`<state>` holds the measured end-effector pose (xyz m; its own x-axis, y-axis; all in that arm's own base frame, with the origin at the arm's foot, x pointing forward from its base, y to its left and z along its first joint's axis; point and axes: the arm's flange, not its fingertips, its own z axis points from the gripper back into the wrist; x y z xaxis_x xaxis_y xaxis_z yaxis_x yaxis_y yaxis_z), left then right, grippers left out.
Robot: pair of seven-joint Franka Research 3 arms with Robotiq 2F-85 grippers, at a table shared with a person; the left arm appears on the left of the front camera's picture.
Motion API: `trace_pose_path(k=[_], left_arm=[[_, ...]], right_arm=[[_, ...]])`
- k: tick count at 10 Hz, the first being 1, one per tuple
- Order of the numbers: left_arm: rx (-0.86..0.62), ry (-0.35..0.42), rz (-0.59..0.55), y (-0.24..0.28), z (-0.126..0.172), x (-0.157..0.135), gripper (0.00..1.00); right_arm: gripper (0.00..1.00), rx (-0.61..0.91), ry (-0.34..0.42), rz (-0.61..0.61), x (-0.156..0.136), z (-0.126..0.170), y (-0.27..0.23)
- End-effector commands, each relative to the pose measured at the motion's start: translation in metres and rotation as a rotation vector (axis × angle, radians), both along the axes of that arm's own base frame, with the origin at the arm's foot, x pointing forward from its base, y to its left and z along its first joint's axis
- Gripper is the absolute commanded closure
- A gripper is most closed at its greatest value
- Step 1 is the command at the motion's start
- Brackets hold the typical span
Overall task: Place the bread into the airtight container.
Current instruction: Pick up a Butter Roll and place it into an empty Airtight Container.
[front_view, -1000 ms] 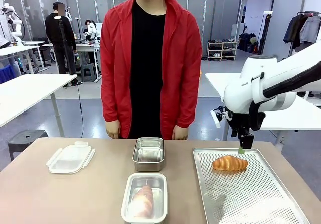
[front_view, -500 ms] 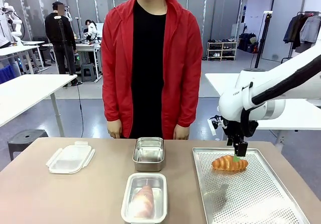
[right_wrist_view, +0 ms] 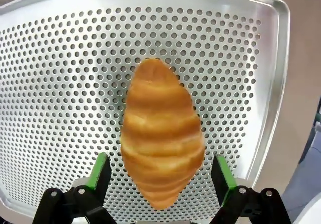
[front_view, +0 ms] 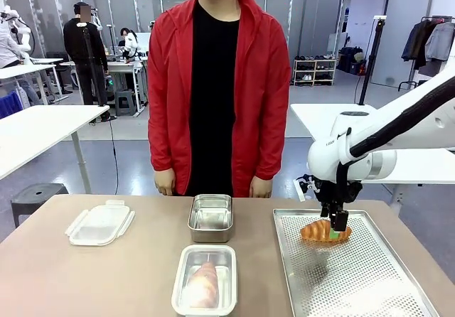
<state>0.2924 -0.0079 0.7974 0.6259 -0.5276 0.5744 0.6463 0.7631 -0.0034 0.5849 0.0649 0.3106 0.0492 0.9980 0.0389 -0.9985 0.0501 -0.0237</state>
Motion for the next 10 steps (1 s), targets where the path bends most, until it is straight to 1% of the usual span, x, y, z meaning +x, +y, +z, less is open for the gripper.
trace_pose_path(k=[1,4,5,6,7,8,9,10], left_arm=[[-0.013,-0.005,-0.007,-0.001,0.002,0.000,0.00],[-0.013,-0.005,-0.007,-0.001,0.002,0.000,0.00],[-0.013,-0.005,-0.007,-0.001,0.002,0.000,0.00],[-0.013,-0.005,-0.007,-0.001,0.002,0.000,0.00],[-0.013,-0.005,-0.007,-0.001,0.002,0.000,0.00],[-0.013,-0.005,-0.007,-0.001,0.002,0.000,0.00],[-0.013,-0.005,-0.007,-0.001,0.002,0.000,0.00],[-0.013,-0.005,-0.007,-0.001,0.002,0.000,0.00]], right_arm=[[0.00,0.010,-0.002,0.005,0.010,-0.005,-0.001],[0.00,0.018,0.028,-0.016,0.015,-0.016,-0.002],[0.11,0.029,0.032,-0.018,0.016,-0.017,-0.002],[0.19,0.027,0.034,-0.010,0.016,-0.018,-0.002],[0.31,0.023,0.040,-0.012,0.016,-0.018,-0.002],[0.39,0.020,0.042,-0.013,0.017,-0.019,-0.002],[0.37,0.019,0.050,-0.015,0.016,-0.020,-0.001],[0.59,0.028,0.057,-0.017,0.016,-0.019,-0.001]])
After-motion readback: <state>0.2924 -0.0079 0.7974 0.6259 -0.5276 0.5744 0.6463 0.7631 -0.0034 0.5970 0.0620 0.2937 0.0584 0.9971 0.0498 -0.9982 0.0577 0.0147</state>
